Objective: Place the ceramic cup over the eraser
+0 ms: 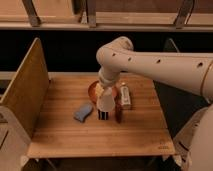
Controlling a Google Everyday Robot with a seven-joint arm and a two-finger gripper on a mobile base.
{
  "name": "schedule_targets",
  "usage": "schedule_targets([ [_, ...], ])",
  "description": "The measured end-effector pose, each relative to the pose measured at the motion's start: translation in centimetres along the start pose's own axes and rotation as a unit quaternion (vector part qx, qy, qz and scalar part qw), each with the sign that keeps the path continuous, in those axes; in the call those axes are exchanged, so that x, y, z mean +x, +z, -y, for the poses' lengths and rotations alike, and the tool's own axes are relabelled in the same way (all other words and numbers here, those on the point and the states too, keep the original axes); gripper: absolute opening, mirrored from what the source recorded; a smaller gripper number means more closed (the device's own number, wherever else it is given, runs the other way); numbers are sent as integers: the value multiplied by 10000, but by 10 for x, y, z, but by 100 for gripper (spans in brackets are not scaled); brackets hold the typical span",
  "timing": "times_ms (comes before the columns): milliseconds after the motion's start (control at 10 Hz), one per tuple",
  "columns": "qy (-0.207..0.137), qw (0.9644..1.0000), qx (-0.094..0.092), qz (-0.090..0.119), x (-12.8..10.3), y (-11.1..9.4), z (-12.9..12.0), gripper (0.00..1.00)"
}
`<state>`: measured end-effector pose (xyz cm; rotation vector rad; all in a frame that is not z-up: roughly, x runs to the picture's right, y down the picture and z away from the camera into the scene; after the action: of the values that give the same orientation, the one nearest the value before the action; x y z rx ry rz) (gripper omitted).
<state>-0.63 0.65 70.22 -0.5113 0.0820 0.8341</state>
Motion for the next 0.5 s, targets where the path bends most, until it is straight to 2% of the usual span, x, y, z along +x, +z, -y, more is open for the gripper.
schedule_targets([
  [200, -100, 9999, -43, -39, -1, 9, -8, 0],
  [500, -47, 9998, -97, -188, 10, 26, -11, 0],
])
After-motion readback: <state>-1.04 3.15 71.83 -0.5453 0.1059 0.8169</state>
